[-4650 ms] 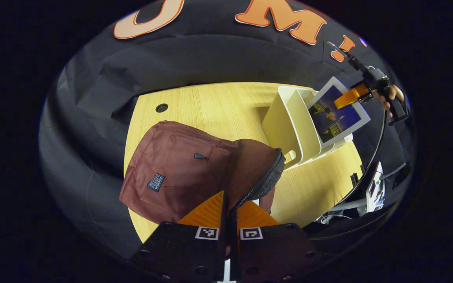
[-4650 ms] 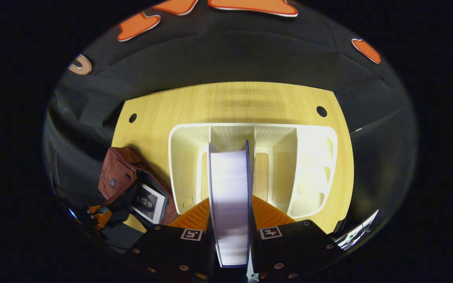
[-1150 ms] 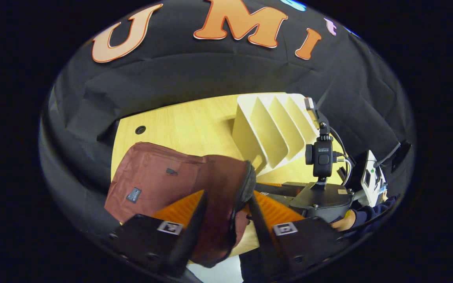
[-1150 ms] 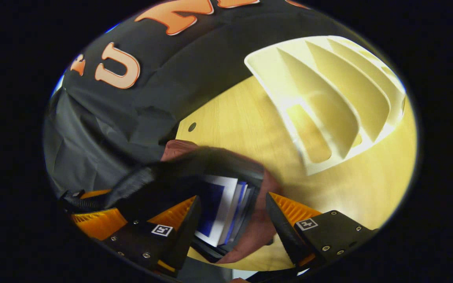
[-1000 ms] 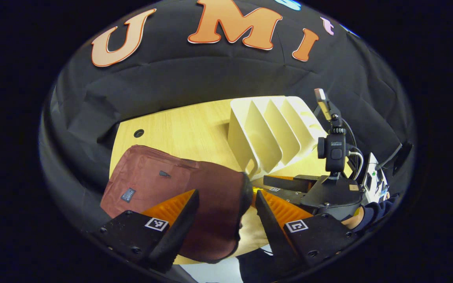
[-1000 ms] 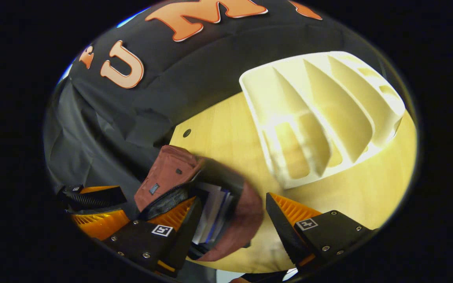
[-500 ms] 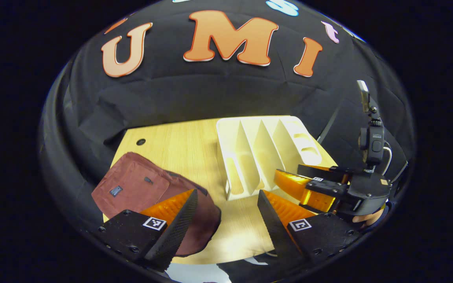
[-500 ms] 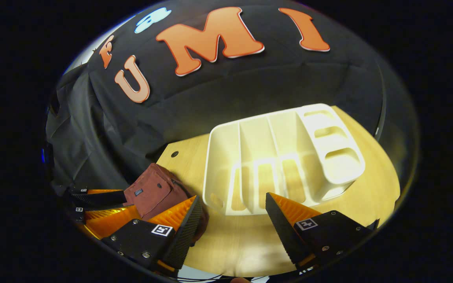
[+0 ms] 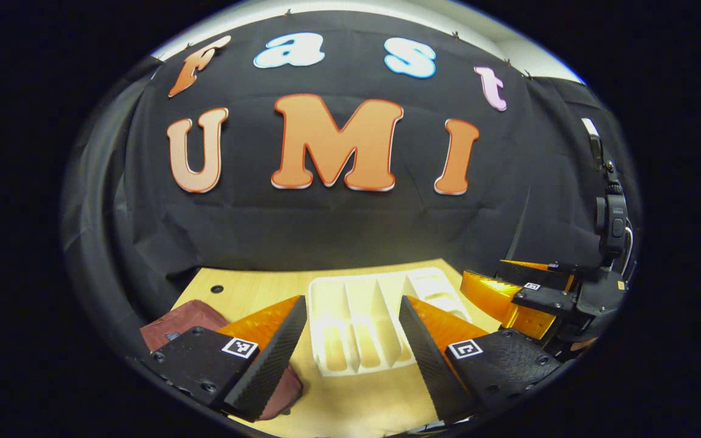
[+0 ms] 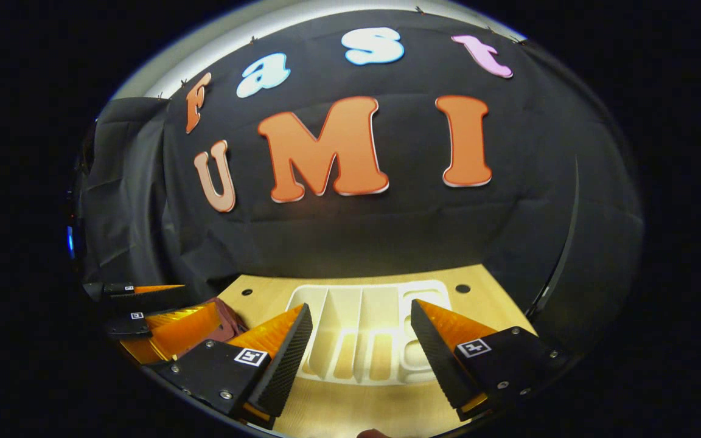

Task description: Open the schoolbag, grab two books from the bookshelf and put them into the schoolbag.

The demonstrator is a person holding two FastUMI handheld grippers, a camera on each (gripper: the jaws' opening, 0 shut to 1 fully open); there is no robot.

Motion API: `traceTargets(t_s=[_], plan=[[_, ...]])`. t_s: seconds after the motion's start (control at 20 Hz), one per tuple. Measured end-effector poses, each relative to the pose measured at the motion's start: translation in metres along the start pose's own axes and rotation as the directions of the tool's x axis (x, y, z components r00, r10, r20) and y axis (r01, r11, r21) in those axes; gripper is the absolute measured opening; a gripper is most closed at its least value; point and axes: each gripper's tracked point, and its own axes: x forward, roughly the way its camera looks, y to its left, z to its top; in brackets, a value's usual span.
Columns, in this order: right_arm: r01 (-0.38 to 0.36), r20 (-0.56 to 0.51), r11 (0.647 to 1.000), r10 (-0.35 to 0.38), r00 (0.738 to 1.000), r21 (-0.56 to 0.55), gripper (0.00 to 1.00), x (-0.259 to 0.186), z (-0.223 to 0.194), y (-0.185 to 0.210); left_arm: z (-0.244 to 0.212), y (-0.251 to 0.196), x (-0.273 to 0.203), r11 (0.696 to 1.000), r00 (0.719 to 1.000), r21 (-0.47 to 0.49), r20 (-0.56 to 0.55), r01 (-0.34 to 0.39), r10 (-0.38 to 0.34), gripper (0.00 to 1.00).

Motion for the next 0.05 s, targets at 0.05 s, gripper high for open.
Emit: traceTargets(t_s=[0.05], plan=[[0.009, 0.033, 1.0, -0.009, 0.999, -0.009, 0.97, -0.0046, 0.0127, -0.0043, 0.0136, -0.0064, -0.0018, 1.0, 0.999, -0.001, 0.041, -0.006, 0.006, 0.98]])
